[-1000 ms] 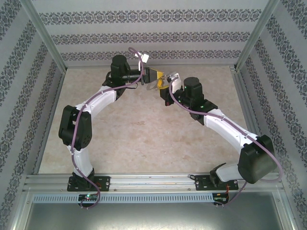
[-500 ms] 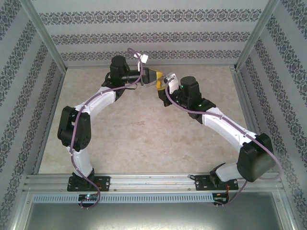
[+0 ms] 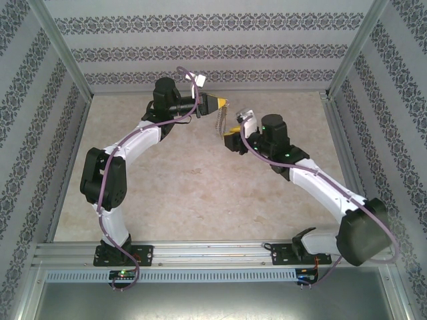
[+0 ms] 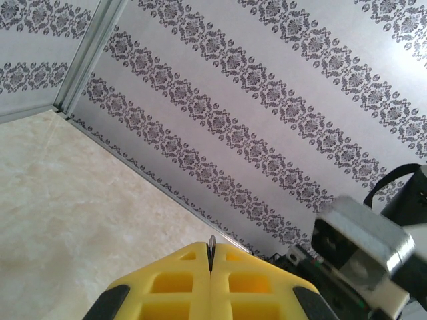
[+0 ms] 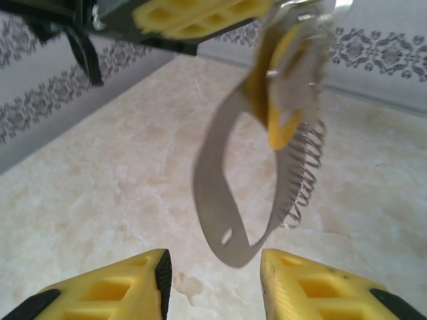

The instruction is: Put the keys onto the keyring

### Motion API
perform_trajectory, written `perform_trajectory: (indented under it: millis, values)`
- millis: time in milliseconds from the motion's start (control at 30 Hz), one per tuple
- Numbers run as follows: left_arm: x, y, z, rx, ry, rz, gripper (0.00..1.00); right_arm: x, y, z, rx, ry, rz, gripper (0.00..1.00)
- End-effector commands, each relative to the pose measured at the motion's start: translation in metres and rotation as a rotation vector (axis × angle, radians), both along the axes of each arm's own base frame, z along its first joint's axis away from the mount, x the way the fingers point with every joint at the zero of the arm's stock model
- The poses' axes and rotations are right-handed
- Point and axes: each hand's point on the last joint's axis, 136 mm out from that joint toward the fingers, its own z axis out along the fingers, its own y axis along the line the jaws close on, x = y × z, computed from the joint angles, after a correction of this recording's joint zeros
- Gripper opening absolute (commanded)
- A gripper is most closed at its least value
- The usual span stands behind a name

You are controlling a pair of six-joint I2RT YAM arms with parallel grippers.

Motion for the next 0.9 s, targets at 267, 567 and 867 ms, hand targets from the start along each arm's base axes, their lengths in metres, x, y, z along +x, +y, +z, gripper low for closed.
perform_trajectory:
  millis: [267, 567, 867]
  values:
    - [-0.016, -0.002, 0.026, -0.038, -0.116, -0.036, 0.0, 0.035, -0.05, 0.069, 0.269, -0.058, -0.153, 0.41]
    - [-0.019, -0.001, 0.029, -0.048, -0.121, -0.045, 0.0, 0.069, -0.034, 0.078, 0.344, -0.039, -0.122, 0.38]
    - [-0.016, -0.001, 0.032, -0.057, -0.126, -0.039, 0.0, 0.057, 0.003, 0.073, 0.31, -0.026, -0.026, 0.34]
